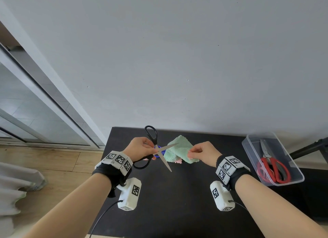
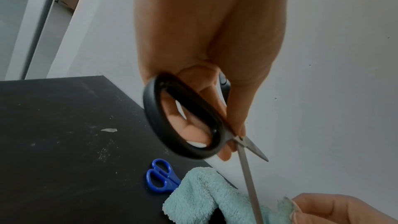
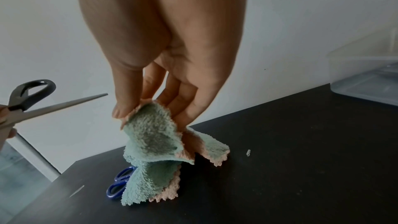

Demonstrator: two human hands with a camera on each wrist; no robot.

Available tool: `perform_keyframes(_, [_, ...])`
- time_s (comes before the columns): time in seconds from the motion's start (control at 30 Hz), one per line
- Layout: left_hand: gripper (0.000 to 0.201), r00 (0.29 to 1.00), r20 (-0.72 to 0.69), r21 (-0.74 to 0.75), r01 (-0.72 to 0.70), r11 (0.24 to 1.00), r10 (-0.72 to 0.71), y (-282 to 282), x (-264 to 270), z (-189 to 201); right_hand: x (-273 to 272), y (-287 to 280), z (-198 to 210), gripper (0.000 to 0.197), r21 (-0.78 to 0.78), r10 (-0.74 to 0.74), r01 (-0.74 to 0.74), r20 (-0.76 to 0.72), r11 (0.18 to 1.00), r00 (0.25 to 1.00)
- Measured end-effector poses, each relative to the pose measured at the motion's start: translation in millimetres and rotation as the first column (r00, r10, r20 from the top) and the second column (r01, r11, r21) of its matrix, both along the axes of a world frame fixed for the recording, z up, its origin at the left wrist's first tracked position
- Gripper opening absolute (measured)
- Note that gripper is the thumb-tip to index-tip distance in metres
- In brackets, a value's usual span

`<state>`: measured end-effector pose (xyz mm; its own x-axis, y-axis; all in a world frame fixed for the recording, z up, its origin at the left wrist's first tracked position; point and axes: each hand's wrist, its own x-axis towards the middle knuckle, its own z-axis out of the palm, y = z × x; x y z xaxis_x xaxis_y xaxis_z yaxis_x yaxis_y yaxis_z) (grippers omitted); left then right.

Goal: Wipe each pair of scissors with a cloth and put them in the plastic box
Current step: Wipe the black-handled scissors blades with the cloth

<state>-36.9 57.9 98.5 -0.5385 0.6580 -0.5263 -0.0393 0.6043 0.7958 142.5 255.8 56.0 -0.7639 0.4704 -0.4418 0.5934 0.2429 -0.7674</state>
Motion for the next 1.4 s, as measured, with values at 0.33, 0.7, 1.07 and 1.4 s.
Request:
perform_keyframes(0.33, [0.009, 0.986, 0.116, 0.062, -0.126, 0.990, 0.118, 1, 4, -2, 6, -10, -16, 0.012, 0.057, 0.043, -0.051, 0.141, 0.997, 0.989])
perform_keyframes(0.7, [0.009, 0.985, 0.136, 0.067, -0.118, 0.991, 0.108, -3, 6, 0, -6, -2, 10, 0.032, 0.293, -0.046, -0.013, 0.193, 0.956, 0.980])
perform_keyframes(1.07, [0.010, 0.989, 0.146, 0.125, 0.010, 0.992, -0.028, 8, 6, 13, -64, -18, 64, 0.014, 0.172, 0.033, 0.013, -0.264, 0.985, 0.964])
perform_keyframes(1.4, [0.011, 0.983, 0.111, 0.118, 0.135, 0.984, -0.148, 13, 4, 11, -84, -22, 79, 0.018, 0.010, 0.069, -0.068, -0.258, 0.998, 0.964])
